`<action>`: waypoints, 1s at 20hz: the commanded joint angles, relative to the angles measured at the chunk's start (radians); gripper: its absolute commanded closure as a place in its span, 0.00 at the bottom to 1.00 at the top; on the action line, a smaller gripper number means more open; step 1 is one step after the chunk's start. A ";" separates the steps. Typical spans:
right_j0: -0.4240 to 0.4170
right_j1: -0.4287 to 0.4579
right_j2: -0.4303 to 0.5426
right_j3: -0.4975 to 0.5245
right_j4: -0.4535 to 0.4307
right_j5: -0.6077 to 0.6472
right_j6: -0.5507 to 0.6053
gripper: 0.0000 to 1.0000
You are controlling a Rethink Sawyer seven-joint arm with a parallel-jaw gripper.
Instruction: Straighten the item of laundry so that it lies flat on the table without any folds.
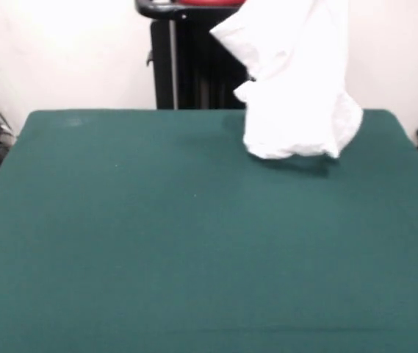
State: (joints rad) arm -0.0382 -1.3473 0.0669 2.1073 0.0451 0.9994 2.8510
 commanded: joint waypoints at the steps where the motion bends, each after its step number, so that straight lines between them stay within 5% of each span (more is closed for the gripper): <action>1: 0.045 0.068 0.112 0.106 0.119 0.032 -0.164 1.00; 11: -0.088 0.178 0.176 0.082 0.262 0.150 -0.292 1.00; 20: -0.276 0.539 0.280 -0.102 0.190 0.100 -0.383 1.00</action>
State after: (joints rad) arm -0.2350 -1.0979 0.2002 2.0596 0.2343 1.0619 2.8510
